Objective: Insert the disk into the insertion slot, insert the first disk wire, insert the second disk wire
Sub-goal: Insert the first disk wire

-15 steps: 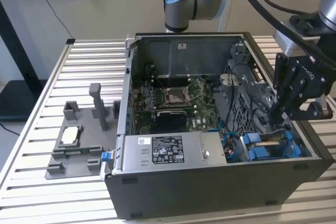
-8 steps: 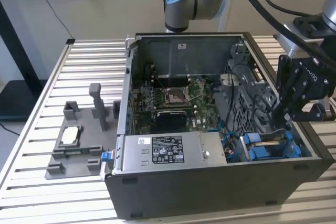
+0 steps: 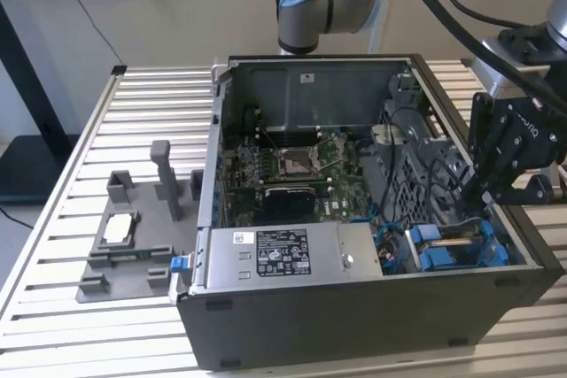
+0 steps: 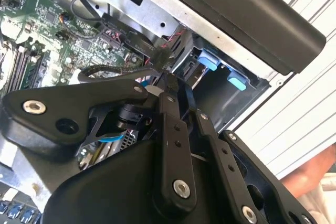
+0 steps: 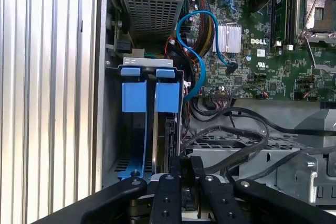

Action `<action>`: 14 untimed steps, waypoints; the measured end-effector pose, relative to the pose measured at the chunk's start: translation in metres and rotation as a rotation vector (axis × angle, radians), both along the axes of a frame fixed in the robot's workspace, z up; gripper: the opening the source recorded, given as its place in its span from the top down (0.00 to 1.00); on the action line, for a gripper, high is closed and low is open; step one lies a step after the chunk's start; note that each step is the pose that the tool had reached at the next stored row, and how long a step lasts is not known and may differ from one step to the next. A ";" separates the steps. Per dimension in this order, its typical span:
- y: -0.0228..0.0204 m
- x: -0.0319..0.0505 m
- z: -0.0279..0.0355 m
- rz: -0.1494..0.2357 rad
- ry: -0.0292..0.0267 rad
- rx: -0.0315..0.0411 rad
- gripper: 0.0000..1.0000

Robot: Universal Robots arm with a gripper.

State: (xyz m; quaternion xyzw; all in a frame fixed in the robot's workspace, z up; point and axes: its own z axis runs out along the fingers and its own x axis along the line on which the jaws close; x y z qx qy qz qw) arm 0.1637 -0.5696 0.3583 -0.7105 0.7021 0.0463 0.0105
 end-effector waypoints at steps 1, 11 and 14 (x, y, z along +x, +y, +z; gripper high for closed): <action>0.0000 0.0000 0.0000 0.000 0.0000 0.0001 0.81; -0.0001 0.0003 -0.0019 -0.002 0.0109 0.0001 0.81; -0.0004 0.0012 -0.0030 -0.002 0.0307 0.0002 0.81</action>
